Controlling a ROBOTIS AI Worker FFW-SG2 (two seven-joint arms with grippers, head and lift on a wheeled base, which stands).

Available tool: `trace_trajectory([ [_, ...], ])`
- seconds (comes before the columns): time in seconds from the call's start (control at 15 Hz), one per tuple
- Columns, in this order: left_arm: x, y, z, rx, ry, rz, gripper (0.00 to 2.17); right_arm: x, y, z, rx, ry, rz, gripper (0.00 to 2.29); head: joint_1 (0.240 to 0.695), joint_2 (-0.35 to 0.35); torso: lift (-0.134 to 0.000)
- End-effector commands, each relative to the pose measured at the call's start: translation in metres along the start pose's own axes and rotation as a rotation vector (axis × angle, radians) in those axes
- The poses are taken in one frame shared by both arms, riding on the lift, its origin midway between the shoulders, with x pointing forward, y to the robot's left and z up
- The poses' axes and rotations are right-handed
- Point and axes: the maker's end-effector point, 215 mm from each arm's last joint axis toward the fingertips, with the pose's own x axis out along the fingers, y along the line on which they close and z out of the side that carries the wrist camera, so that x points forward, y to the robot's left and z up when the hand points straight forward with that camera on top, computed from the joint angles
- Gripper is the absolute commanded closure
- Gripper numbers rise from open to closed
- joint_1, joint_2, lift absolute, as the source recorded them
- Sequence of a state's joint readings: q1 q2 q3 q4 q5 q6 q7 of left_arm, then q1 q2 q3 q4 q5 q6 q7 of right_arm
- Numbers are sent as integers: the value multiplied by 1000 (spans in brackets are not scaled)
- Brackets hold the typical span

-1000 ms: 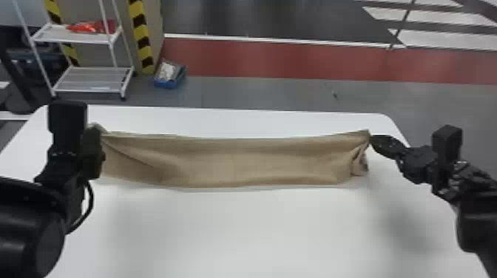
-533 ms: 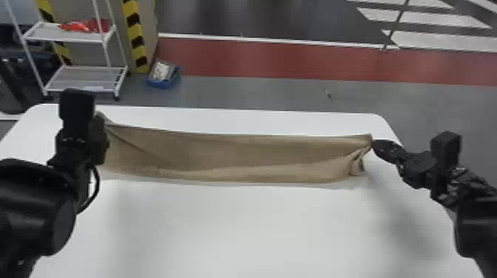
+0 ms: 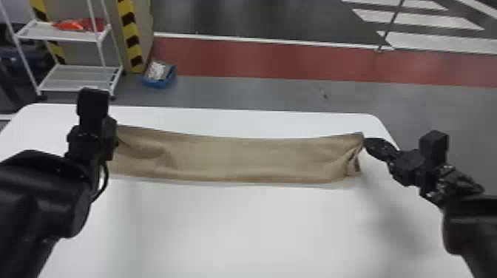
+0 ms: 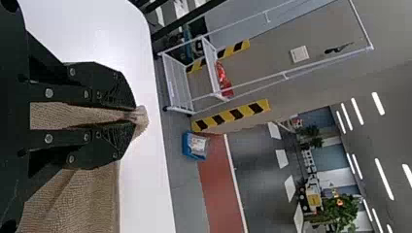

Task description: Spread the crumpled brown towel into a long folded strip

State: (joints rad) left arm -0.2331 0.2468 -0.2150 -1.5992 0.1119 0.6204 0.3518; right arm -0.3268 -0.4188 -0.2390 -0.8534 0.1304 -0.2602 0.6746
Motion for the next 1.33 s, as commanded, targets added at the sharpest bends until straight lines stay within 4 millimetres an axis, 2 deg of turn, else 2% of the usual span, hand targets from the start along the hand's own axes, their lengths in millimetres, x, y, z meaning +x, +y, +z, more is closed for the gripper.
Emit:
trace_trajectory([
  [0.0, 5, 1, -7, 48, 9, 13, -2, 2, 1, 5, -7, -14, 0, 1028, 695, -135, -124],
  [0.07, 4, 3, -8, 95, 2, 32, -1, 1, 0, 9, -10, -25, -4, 680, 695, -134, -124],
  [0.13, 5, 10, -11, 131, 0, 57, 12, 1, 0, 10, -8, -32, -5, 238, 695, -133, -124],
  [0.2, 4, 14, -13, 133, 0, 67, 9, 0, -1, 9, -4, -32, -6, 107, 695, -127, -124],
  [0.27, 2, 22, -20, 117, 10, 75, 9, -3, -4, 7, 0, -31, -13, 107, 695, -124, -124],
  [0.4, -4, 40, -20, 84, 5, 95, 29, -9, -8, 8, 6, -47, -28, 110, 695, -115, -124],
  [0.53, -13, 53, -29, -21, 21, 66, 29, -28, -10, 11, 36, -87, -43, 107, 695, -110, -124],
  [0.67, -19, 61, -42, -169, 49, -30, 29, -39, -2, 0, 55, -53, -29, 97, 695, -106, -124],
  [0.8, -18, 58, -47, -234, 51, -97, 29, -45, -2, -17, 90, -8, -9, 147, 695, -105, -124],
  [0.87, -16, 55, -45, -283, 39, -141, 39, -47, 5, -21, 100, -1, 23, 225, 695, -106, -124],
  [1.0, -14, 56, -43, -325, 19, -171, 39, -53, 33, -34, 148, 16, 119, 397, 695, -108, -124],
  [1.27, -13, 55, -45, -312, 10, -165, 39, -54, 75, -33, 213, -25, 198, 407, 695, -79, -124],
])
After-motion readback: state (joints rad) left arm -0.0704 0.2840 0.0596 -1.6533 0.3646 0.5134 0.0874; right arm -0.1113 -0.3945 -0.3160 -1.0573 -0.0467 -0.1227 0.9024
